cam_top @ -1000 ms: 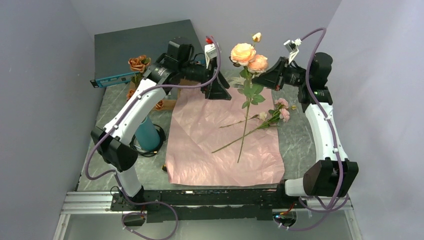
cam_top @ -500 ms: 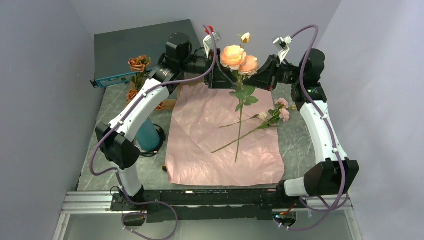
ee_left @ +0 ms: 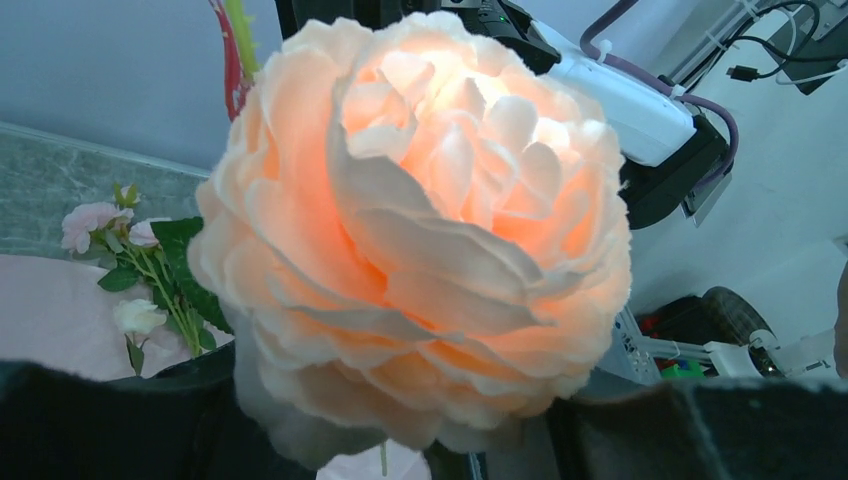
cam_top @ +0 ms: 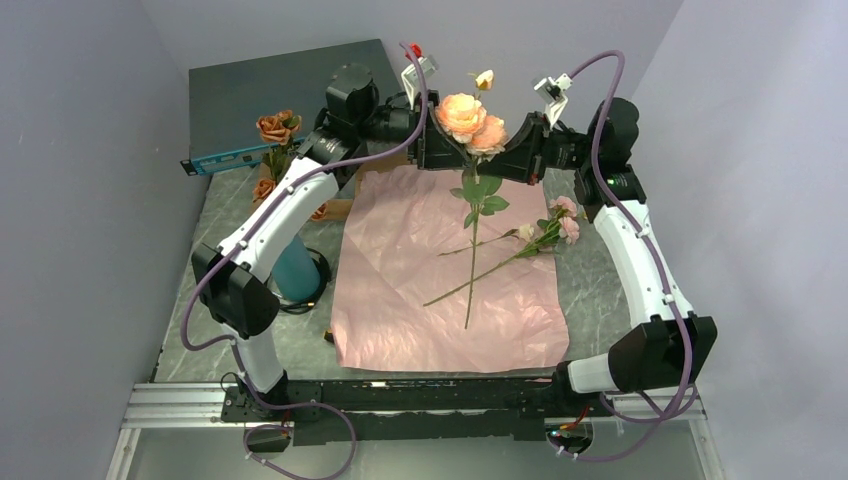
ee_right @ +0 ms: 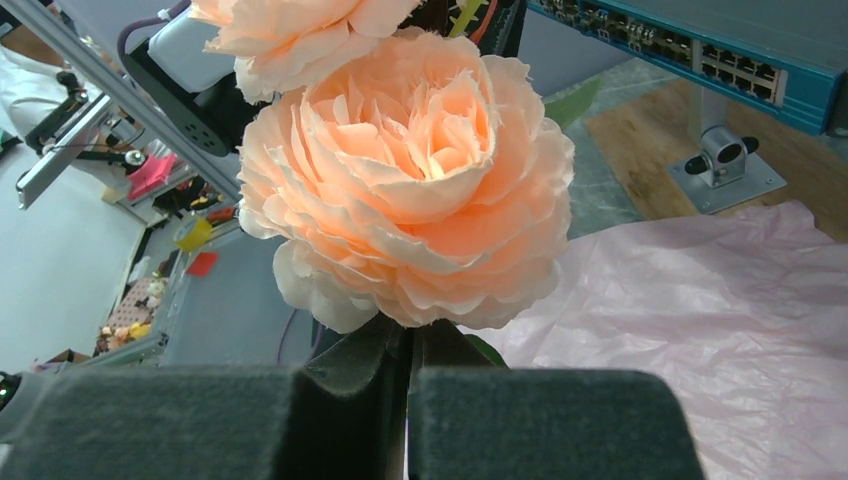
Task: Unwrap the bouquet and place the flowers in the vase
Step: Pick up the fake flower from the wrapping paper, then insert the fake flower into the vase.
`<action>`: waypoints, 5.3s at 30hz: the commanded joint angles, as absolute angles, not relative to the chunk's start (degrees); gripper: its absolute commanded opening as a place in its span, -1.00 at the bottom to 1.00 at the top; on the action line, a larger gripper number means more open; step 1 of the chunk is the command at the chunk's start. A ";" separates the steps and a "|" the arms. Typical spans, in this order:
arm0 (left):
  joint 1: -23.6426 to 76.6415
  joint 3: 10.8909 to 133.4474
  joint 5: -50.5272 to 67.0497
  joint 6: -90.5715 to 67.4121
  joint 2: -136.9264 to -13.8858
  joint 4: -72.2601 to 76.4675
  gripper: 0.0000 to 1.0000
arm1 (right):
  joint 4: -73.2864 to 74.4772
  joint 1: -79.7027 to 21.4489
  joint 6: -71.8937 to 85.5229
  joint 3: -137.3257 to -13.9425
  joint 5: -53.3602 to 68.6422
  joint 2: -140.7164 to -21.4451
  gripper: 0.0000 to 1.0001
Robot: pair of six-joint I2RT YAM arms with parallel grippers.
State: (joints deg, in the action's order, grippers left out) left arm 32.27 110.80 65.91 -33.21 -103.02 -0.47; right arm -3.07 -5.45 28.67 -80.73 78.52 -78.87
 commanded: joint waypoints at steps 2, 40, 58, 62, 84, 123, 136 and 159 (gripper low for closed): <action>31.98 110.78 64.40 -32.78 -102.92 -1.16 -0.04 | -5.13 -6.78 27.16 -83.80 79.19 -79.39 -1.00; 10.04 120.51 55.31 9.66 -74.13 -47.25 -1.00 | 11.39 -7.47 14.75 -84.55 69.36 -80.17 1.00; -29.44 114.37 54.72 -11.47 -55.40 -37.80 -1.00 | 17.31 -7.42 10.14 -84.44 68.98 -80.28 0.99; -31.61 114.43 55.88 -14.51 -56.02 -38.31 -1.00 | 20.73 -7.47 8.10 -85.28 69.16 -80.68 0.99; -34.28 132.41 56.41 -15.57 -63.32 -45.17 -1.00 | 30.59 -7.39 0.53 -86.13 66.29 -80.96 0.99; -37.44 86.52 38.70 -12.13 -57.61 -38.88 -1.00 | 31.67 -7.38 1.47 -87.27 64.11 -83.55 1.00; -37.26 87.31 43.82 -5.90 -60.91 -47.53 0.08 | 27.71 -7.30 1.98 -79.74 50.57 -80.21 1.00; -37.24 94.67 57.92 8.73 -59.01 -71.16 0.99 | 42.58 -1.51 8.46 -78.93 32.31 -85.51 0.83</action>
